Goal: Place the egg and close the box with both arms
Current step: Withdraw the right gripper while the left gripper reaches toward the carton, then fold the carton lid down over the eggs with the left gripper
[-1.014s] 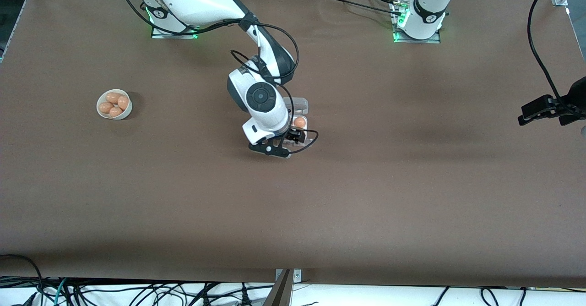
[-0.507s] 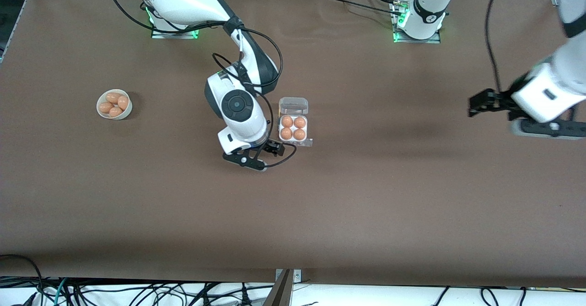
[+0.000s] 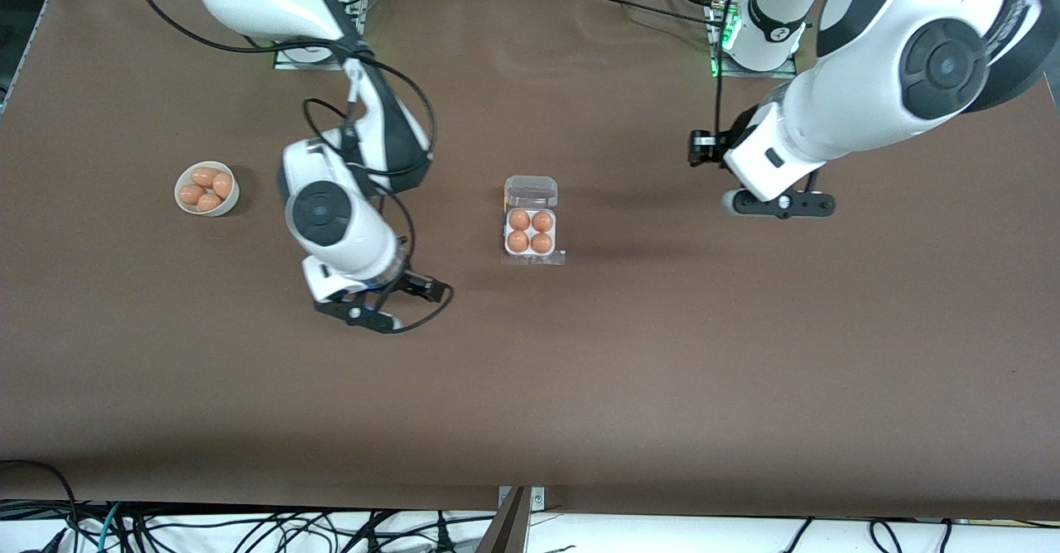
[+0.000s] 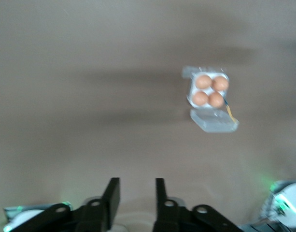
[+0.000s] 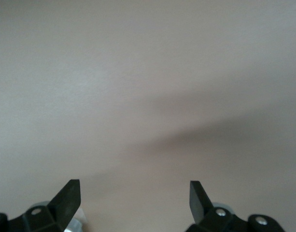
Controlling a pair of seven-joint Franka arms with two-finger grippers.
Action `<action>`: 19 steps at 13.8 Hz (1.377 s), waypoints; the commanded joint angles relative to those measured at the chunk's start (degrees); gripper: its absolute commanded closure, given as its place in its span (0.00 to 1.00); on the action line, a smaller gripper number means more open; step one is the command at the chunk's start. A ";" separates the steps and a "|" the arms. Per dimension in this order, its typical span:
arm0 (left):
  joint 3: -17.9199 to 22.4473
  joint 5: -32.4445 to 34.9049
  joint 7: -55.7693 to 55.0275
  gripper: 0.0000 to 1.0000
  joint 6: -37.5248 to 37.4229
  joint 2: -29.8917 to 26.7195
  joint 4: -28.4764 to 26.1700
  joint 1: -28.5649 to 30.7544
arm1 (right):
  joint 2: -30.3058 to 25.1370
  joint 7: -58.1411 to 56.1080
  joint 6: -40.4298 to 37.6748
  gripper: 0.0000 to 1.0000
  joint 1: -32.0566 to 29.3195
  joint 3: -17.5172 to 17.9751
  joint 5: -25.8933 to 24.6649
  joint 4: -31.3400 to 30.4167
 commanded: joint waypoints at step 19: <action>0.68 -9.48 -9.35 0.96 11.18 25.87 1.27 -23.46 | -34.97 -30.85 -19.68 0.00 -28.48 7.29 -9.59 -9.53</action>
